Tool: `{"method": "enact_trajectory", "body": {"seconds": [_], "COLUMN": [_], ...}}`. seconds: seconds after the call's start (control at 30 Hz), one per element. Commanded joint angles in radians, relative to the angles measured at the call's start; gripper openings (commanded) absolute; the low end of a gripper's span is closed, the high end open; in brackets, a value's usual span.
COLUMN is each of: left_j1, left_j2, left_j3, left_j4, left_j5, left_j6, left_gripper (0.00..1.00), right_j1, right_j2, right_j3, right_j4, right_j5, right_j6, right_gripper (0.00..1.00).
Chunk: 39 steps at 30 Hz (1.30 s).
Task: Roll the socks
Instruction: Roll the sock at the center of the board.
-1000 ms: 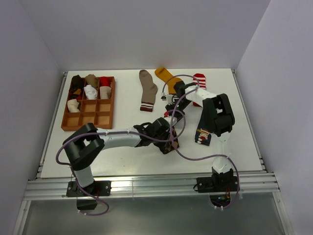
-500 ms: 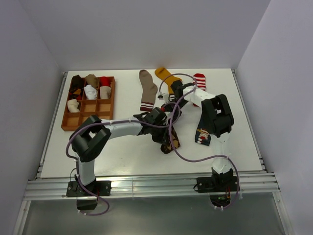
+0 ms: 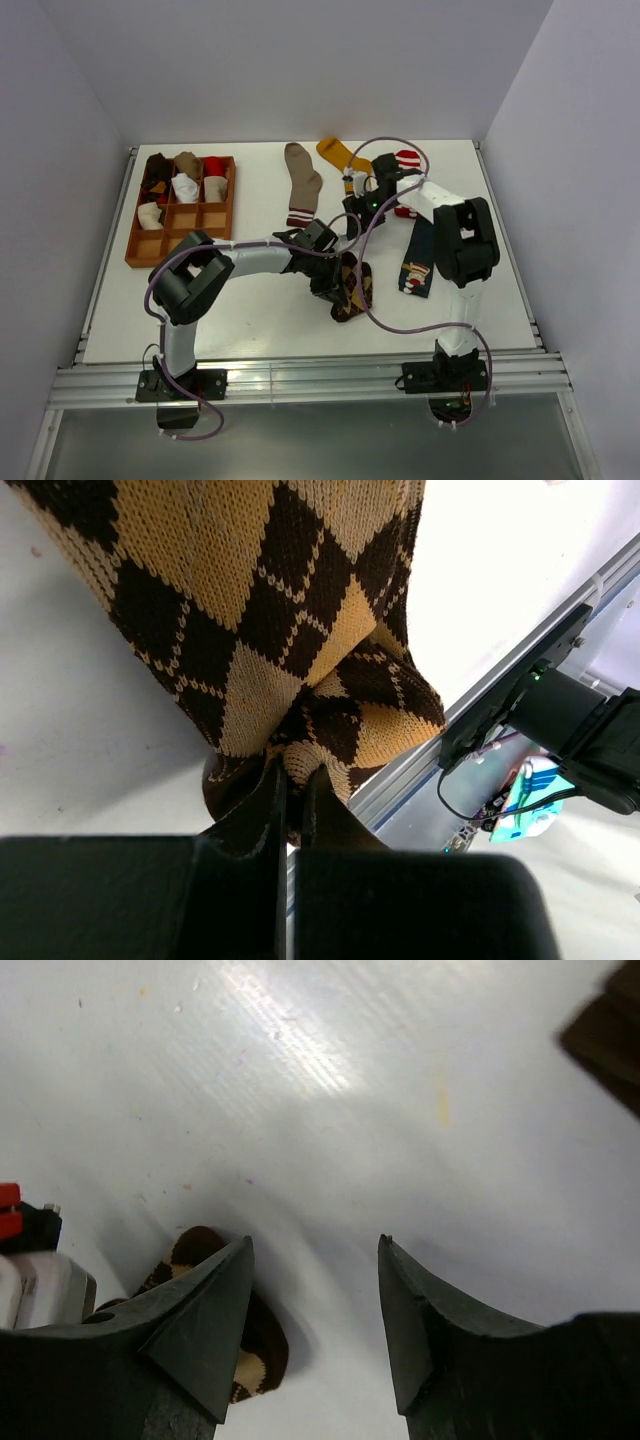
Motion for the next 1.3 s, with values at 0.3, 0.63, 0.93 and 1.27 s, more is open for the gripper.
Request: {"method": "enact_trajectory", "body": {"seconds": [0.3,0.63,0.93,1.27], "left_j1": [0.0,0.0,0.0,-0.002], "left_j2": [0.052,0.084,0.111,0.121], "left_j3": [0.0,0.047,0.09,0.09], "left_j4": [-0.099,-0.133,-0.165,-0.162], "left_j5": [-0.027,-0.02,-0.02,-0.016], "left_j6": [-0.009,0.01,0.026,0.026], "left_gripper": [0.0,0.0,0.0,0.0], "right_j1": [-0.202,-0.172,0.038,0.328], "right_j2": [-0.397,-0.761,-0.966,-1.091], "right_j3": [-0.25,-0.577,-0.802,-0.957], "right_j4": [0.083,-0.035,0.028,0.203], "right_j5": [-0.134,-0.177,-0.083,0.106], "right_j6": [-0.173,-0.645,-0.811,-0.756], "right_gripper": [0.56,0.57,0.63,0.67]}}
